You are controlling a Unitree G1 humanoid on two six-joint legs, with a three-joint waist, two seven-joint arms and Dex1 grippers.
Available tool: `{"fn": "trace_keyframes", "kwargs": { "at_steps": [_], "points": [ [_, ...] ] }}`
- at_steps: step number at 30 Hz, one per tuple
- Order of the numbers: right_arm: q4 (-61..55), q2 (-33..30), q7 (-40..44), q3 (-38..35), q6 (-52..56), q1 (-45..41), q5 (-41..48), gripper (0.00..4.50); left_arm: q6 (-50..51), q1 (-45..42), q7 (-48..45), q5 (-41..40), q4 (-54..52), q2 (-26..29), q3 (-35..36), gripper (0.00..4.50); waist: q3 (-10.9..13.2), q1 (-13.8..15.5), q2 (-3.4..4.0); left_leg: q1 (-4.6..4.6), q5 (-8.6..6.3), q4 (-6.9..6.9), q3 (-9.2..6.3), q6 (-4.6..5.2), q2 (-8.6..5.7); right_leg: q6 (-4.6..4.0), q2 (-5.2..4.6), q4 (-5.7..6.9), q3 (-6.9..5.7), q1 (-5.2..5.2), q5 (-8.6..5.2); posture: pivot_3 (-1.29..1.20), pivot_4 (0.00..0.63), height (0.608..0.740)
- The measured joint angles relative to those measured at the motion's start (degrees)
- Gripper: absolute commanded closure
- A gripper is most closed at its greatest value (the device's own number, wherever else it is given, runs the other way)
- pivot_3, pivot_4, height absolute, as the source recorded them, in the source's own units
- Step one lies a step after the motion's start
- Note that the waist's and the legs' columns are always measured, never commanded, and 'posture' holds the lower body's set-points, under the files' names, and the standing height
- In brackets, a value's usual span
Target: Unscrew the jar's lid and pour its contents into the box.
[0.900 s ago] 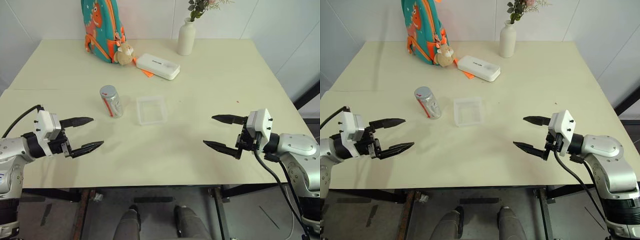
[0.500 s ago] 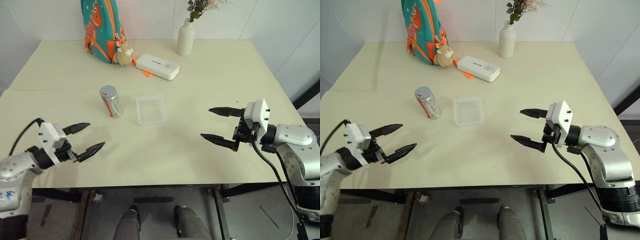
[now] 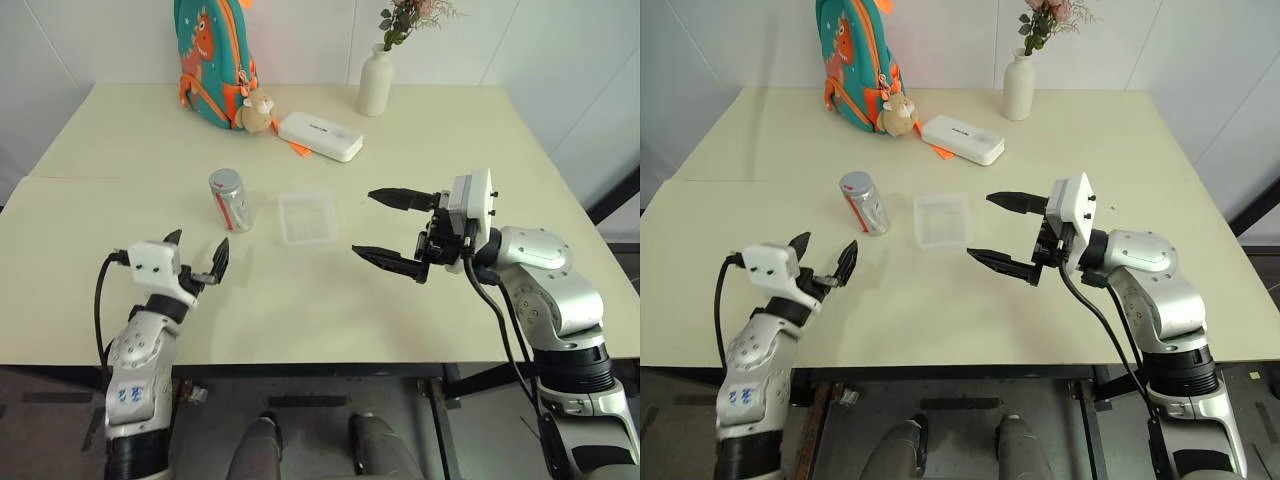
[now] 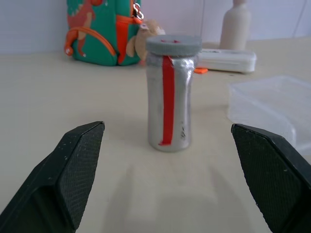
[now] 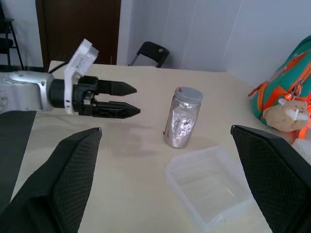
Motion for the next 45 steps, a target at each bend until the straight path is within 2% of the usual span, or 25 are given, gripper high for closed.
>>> {"fn": "trace_keyframes", "kwargs": {
  "at_steps": [4,6,25,29,34,41,45],
  "points": [
    [-0.34,1.31,-1.46,1.16,-0.09,-0.02,-1.09,0.00,-2.06,-4.18,-0.02,0.32,4.68,0.51,-0.49,0.04,0.00,-0.42,0.00,0.00,0.00,-0.14,0.04,0.01,0.01,0.19,0.00,-0.25,0.01,0.06,0.19,0.00,0.150,0.740],
    [-0.83,1.89,-2.45,1.29,-0.17,0.28,-1.46,0.00,-3.41,-6.43,-0.76,0.42,8.35,1.12,-0.61,0.04,0.00,-0.26,0.00,-0.01,0.00,-0.26,0.01,0.01,0.01,0.91,0.00,-0.19,-0.01,-0.01,0.57,0.00,0.150,0.740],
    [-6.54,2.31,-9.04,0.43,-1.14,3.27,-2.57,0.00,-15.14,-28.23,-9.71,1.79,42.85,6.06,-2.85,0.04,0.00,0.60,0.00,-0.16,-0.11,-0.41,0.04,-0.08,0.01,0.94,0.02,-0.23,-0.03,-0.21,0.56,0.00,0.150,0.740],
    [-7.05,2.31,-10.09,0.31,-1.10,3.95,-2.57,0.00,-17.26,-30.16,-11.08,1.81,47.16,6.59,-2.88,0.93,0.00,0.72,0.00,-0.17,-0.11,-0.43,0.05,-0.08,0.01,0.95,0.01,-0.23,-0.03,-0.22,0.56,0.00,0.150,0.740],
    [-7.43,2.31,-11.27,0.27,-1.10,4.18,-2.57,0.00,-18.51,-31.56,-14.69,1.72,50.48,6.62,-3.73,2.49,0.00,0.97,0.00,-0.17,-0.11,-0.42,0.05,-0.08,0.01,0.95,0.01,-0.23,-0.03,-0.23,0.56,0.00,0.150,0.740],
    [-7.63,2.43,-12.13,0.28,-1.11,4.57,-2.55,0.00,-18.02,-32.22,-17.60,0.55,51.11,6.75,-3.72,2.51,0.00,0.98,0.00,-0.19,-0.11,-0.42,0.05,-0.08,0.02,0.95,0.01,-0.22,-0.03,-0.23,0.56,0.00,0.150,0.740],
    [-8.60,3.24,-13.49,0.29,0.92,4.23,-1.24,0.00,-12.50,-28.53,-22.47,-4.90,40.08,8.21,-2.74,2.51,0.00,0.63,0.00,-0.27,-0.11,-0.46,0.05,-0.09,0.10,0.94,0.06,-0.20,-0.03,-0.33,0.56,0.00,0.150,0.740]
  ]
}}
